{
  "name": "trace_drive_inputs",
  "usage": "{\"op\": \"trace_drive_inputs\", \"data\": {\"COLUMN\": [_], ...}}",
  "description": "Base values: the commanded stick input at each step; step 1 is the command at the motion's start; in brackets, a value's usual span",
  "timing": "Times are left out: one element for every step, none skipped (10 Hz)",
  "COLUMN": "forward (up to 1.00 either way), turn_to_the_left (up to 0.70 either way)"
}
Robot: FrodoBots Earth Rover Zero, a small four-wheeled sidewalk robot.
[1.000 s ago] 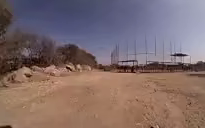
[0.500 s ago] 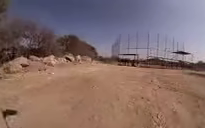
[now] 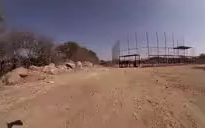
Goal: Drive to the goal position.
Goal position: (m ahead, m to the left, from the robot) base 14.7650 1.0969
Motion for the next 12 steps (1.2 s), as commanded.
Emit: {"op": "trace_drive_inputs", "data": {"forward": [0.5, 0.5, 0.5, 0.5, 0.5, 0.5, 0.5, 0.5, 0.5, 0.5, 0.5, 0.5], "turn_to_the_left": [0.0, 0.0, 0.0, 0.0, 0.0, 0.0, 0.0, 0.0, 0.0, 0.0, 0.0, 0.0]}}
